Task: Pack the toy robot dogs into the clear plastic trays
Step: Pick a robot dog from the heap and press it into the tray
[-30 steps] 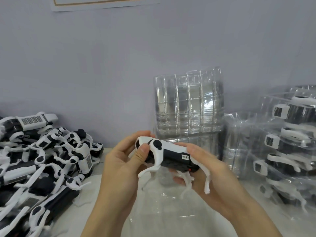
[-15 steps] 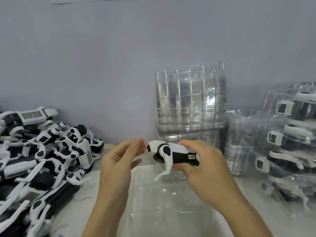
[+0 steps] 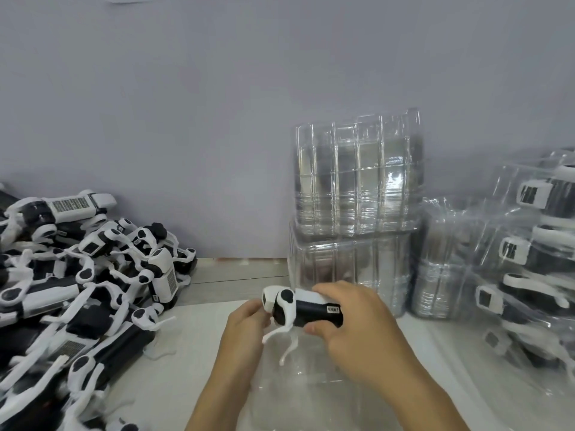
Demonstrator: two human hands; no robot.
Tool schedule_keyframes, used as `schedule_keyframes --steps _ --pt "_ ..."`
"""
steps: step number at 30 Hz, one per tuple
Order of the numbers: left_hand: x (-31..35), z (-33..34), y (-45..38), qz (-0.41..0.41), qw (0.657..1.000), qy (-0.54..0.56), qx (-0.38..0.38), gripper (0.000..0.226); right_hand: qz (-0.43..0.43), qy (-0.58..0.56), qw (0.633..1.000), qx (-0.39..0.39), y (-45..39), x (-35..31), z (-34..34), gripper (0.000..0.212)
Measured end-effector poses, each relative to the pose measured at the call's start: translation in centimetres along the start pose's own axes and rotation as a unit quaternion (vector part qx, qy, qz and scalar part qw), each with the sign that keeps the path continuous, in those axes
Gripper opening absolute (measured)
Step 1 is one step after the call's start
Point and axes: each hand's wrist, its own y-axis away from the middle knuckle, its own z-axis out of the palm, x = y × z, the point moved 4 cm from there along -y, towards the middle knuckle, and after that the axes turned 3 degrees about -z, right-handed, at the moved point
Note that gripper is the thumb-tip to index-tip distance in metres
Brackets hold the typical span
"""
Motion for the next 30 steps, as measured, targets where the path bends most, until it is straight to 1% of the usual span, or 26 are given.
schedule_keyframes --steps 2,4,6,10,14,16,19,22,24,27,28,30 --pt "-0.1 0.0 -0.1 -0.007 1.000 0.004 0.014 0.027 0.010 0.014 1.000 -0.017 0.0 0.2 0.1 0.018" --pt "-0.1 0.0 0.1 -0.014 1.000 0.012 0.024 0.032 0.015 0.020 0.999 -0.024 0.0 0.2 0.0 0.024" --pt "-0.1 0.0 0.0 -0.013 0.999 0.017 0.025 0.033 0.012 0.031 0.999 -0.035 0.0 0.2 0.0 0.028" --pt "-0.1 0.1 -0.4 -0.006 1.000 0.019 0.024 0.035 0.009 0.030 0.999 -0.040 0.0 0.5 0.0 0.018" --pt "-0.1 0.1 -0.6 -0.001 0.999 0.025 0.040 0.038 -0.009 0.072 0.997 -0.034 0.0 0.3 0.1 0.025" --pt "-0.1 0.0 -0.7 0.004 0.999 0.026 0.044 0.037 -0.010 0.079 0.996 -0.036 0.0 0.2 0.3 0.023" --pt "-0.3 0.0 -0.8 -0.001 0.999 0.031 0.035 0.033 -0.002 0.055 0.998 -0.043 0.1 0.3 0.4 0.021" --pt "-0.4 0.3 -0.6 -0.010 1.000 0.029 0.007 0.025 0.000 0.047 0.998 -0.047 0.1 0.5 0.6 0.024" --pt "-0.6 0.6 -0.6 -0.013 0.999 0.028 -0.014 0.021 0.001 0.048 0.998 -0.041 0.1 0.6 0.7 0.022" --pt "-0.7 0.7 -0.6 -0.016 0.999 0.035 -0.028 0.015 -0.003 0.057 0.998 -0.034 0.1 0.8 0.9 0.024" --pt "-0.7 0.6 -0.6 -0.027 0.998 0.047 -0.034 0.018 -0.005 0.054 0.998 -0.033 0.1 0.8 0.9 0.024" --pt "-0.9 0.6 -0.5 -0.054 0.995 0.066 -0.056 0.052 -0.009 0.044 0.999 -0.029 0.1 0.8 0.9 0.023"
